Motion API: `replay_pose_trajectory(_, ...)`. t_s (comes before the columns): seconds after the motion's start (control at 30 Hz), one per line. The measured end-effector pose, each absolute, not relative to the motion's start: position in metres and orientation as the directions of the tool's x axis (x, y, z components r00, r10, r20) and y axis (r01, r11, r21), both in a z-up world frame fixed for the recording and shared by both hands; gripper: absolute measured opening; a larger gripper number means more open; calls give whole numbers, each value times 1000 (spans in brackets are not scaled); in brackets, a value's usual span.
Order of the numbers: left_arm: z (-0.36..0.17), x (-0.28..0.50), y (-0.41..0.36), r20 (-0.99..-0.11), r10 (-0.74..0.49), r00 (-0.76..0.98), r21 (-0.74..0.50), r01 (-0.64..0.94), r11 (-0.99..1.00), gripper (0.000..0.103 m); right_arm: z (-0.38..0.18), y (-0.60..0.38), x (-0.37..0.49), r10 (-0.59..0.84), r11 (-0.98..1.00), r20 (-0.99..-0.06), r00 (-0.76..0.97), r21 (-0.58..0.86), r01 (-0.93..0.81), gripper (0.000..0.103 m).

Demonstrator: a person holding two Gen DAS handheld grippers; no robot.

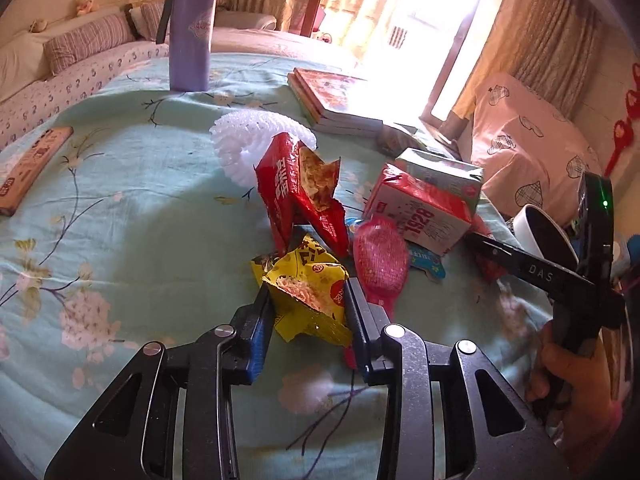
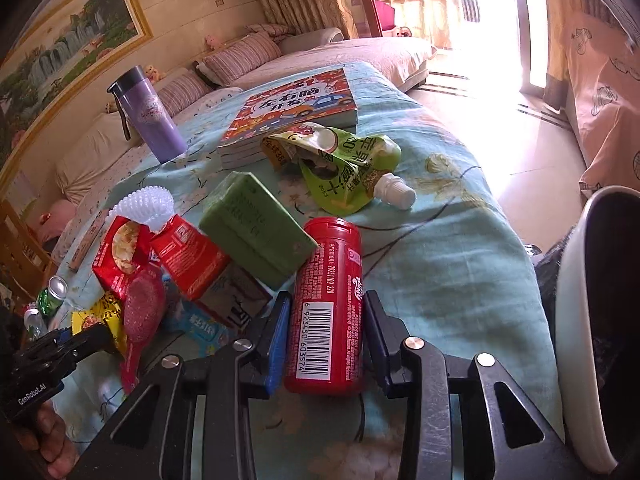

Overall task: Collect trash
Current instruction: 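Grasp the yellow snack bag with the left tool while the right tool grasps the red can, then carry the yellow bag with the left tool while the right tool carries the red can to the bin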

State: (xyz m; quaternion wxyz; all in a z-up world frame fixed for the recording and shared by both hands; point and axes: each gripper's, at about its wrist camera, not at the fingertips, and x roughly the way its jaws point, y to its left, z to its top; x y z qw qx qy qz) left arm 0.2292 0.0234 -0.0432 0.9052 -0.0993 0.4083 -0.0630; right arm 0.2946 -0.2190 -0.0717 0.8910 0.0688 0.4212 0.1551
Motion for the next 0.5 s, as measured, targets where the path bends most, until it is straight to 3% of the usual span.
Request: replay_pose_trajectory(0.5,-1,170,-16,-637,-304,709,-262,171,950,32,-48,-261,217,372,925,-663,649,322,-200,36)
